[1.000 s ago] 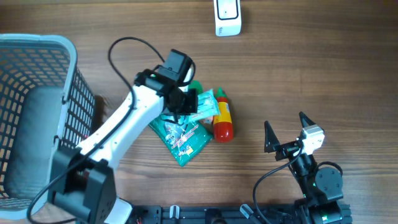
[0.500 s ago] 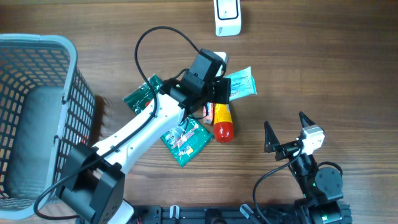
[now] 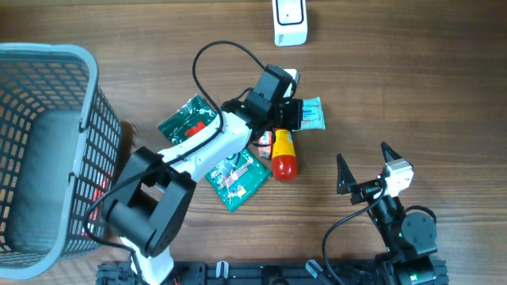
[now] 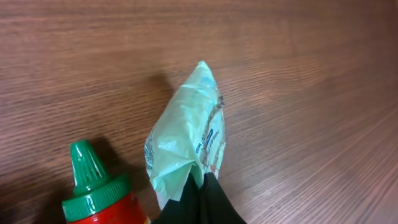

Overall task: Scan the item barcode
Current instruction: 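Carry the wipes packet with the left gripper and lay it right of the bottle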

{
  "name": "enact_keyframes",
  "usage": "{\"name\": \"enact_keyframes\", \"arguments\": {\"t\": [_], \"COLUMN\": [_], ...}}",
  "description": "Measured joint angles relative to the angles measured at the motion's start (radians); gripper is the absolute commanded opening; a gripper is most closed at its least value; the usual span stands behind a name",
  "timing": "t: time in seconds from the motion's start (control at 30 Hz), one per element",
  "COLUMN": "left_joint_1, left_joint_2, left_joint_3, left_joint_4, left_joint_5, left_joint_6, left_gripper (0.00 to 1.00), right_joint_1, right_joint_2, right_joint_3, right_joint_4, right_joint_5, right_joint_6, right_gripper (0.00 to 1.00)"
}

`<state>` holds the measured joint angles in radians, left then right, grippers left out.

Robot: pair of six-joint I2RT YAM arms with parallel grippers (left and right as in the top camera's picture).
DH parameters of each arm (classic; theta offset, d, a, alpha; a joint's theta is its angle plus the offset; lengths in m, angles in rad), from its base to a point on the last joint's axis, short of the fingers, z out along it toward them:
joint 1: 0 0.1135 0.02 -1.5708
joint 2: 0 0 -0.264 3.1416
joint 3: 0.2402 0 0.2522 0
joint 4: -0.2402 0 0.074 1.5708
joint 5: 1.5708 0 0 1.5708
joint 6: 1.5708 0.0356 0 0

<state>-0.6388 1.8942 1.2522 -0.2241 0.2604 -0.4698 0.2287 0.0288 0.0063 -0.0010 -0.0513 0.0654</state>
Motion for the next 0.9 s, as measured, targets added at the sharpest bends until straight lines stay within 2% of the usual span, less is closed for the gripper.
{"name": "enact_keyframes", "arguments": {"t": [0.13,0.23,0.27,0.33,0.5,0.6,0.9], "left_joint_1": [0.0,0.0,0.0,0.0,0.0,0.0,0.0], "left_joint_2": [0.012,0.012,0.012,0.012,-0.004,-0.088,-0.461], "left_joint_3": [0.0,0.0,0.0,0.0,0.0,0.0,0.003], "left_joint_4": [-0.002,-0.011,-0.014,-0.019,-0.063,-0.111,-0.494], "left_joint_5": [0.0,0.004,0.004,0.007,0.01,-0.006,-0.317], "left_joint_6": [-0.01,-0.012,-0.009,-0.014,-0.014,-0.014,-0.003], "left_gripper": [0.32,0.64,0.71,0.99,1.0,1.0,1.0], "right_joint_1": [0.0,0.0,0.0,0.0,0.0,0.0,0.0], "right_joint_2": [0.0,0.0,0.0,0.0,0.0,0.0,0.0], "right_joint_3": [0.0,0.0,0.0,0.0,0.0,0.0,0.0], "right_joint_4": [0.0,0.0,0.0,0.0,0.0,0.0,0.0], "right_joint_5": [0.0,0.0,0.0,0.0,0.0,0.0,0.0], "right_joint_6": [0.0,0.0,0.0,0.0,0.0,0.0,0.0], "right_gripper": [1.0,1.0,1.0,1.0,1.0,1.0,1.0]}}
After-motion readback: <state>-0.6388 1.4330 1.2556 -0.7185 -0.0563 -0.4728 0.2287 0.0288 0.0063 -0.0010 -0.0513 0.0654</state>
